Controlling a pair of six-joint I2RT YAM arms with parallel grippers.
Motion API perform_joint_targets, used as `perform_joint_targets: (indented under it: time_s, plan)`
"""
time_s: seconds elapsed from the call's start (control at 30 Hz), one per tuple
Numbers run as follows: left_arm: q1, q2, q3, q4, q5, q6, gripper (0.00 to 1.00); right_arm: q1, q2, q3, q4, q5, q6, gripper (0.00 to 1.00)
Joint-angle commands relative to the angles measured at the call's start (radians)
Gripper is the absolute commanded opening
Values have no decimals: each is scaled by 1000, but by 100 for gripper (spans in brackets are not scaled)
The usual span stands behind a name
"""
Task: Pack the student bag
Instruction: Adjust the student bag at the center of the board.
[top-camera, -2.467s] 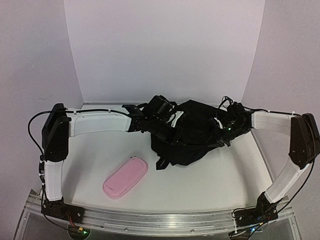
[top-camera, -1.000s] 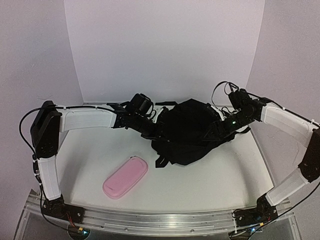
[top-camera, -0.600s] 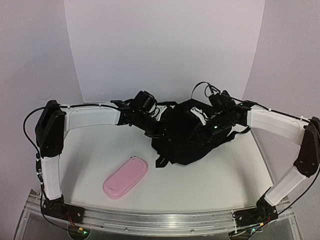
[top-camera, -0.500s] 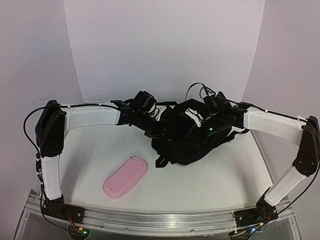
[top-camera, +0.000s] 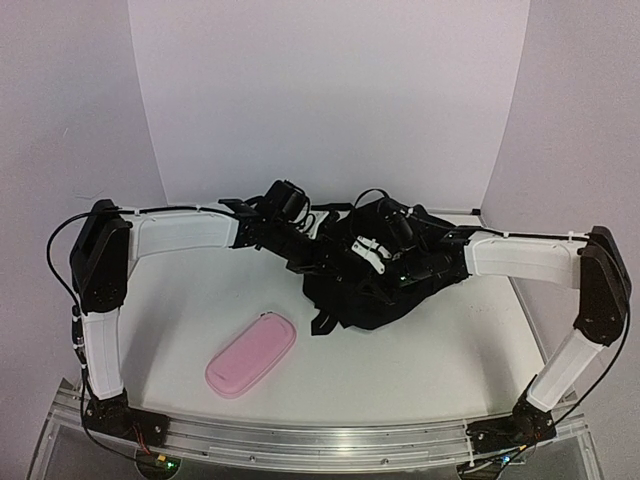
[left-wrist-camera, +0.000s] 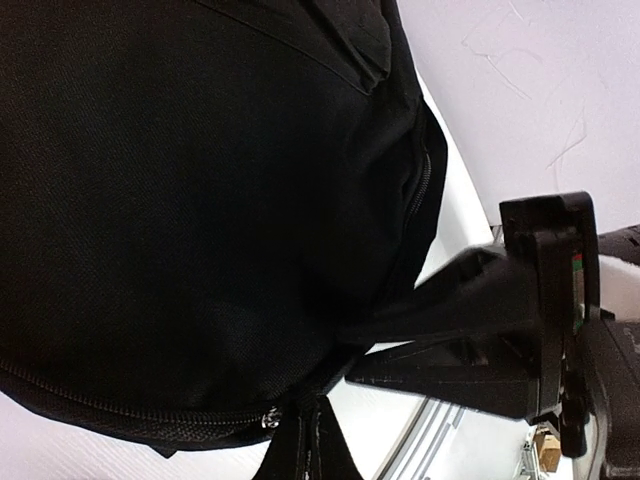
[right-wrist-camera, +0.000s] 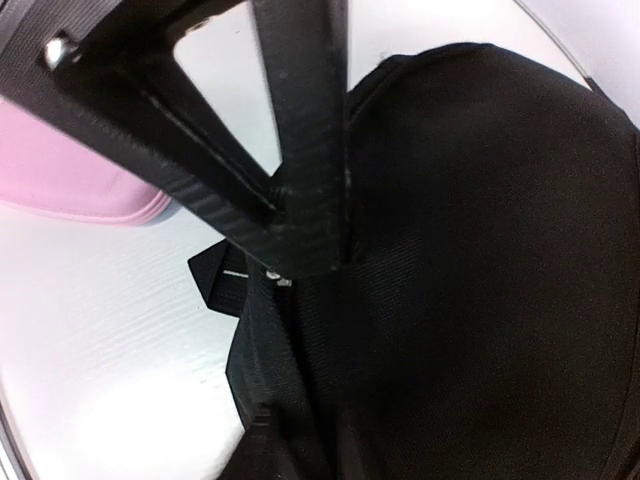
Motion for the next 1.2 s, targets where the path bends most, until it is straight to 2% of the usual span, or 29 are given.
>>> perform_joint_targets:
  time_s: [0.0, 0.33, 0.63, 0.8, 1.0, 1.17]
  plan:
    - [28, -23, 15, 29, -34, -7, 0, 12, -51, -26, 25, 27, -9, 0]
    - [116, 5, -15, -21, -162, -24, 0, 11, -228, -166, -54, 79, -61, 0]
    - [170, -37, -59, -29, -200, -1, 0, 4, -289, -243, -126, 140, -98, 0]
    - [150, -91, -91, 37, -82, 42, 0, -13, -291, -236, -135, 121, -80, 0]
    - [25, -89, -54, 96, 36, 67, 0, -13, -190, -121, -134, 12, 8, 0]
    - [-51, -65, -45, 196, 106, -21, 0, -14, -137, -64, -126, -28, 37, 0]
